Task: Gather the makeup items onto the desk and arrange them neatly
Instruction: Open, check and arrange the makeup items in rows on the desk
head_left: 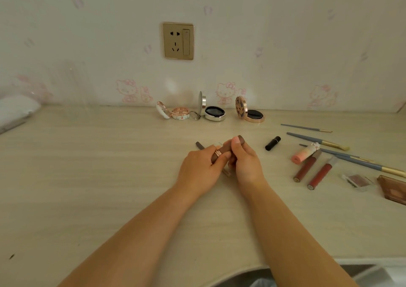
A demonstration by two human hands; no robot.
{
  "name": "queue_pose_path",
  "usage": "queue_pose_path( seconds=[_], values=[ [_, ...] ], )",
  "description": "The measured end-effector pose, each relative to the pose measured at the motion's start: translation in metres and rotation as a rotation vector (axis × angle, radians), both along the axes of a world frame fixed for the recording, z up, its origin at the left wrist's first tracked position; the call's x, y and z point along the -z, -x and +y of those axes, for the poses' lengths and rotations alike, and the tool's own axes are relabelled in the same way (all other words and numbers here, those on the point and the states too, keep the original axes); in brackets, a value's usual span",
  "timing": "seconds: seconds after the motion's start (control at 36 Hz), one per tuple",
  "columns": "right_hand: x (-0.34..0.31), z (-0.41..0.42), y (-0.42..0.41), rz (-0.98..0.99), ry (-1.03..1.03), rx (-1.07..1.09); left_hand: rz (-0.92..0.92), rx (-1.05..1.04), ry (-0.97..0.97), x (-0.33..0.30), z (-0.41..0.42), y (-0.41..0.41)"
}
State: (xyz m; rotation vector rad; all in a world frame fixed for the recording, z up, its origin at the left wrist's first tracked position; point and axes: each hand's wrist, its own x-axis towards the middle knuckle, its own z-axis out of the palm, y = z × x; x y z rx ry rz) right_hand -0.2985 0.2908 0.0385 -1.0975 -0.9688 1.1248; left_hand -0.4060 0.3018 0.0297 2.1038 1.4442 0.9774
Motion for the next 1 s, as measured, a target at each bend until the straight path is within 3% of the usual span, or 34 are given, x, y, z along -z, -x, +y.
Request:
queue_pose_path(
  seconds=[0.44,0.61,0.78,1.0],
  values=[
    [0.005,-0.010,-0.002,-0.133,-0.023,0.000,-0.101,0.050,0.018,0.000,-0.009,0.005],
    [0.003,-0.015,-0.003,-0.060,-0.005,-0.013,0.007,0.037,-0.071,0.002,-0.013,0.006],
    [-0.003,-0.014,-0.014,-0.006,0.066,-0.063,-0.020,-0.031,-0.147,0.000,-0.009,0.000],
    [-0.032,0.008,-0.054,0.015,0.086,0.053,0.020,-0.078,-0.106,-0.048,0.013,-0.047]
  ],
)
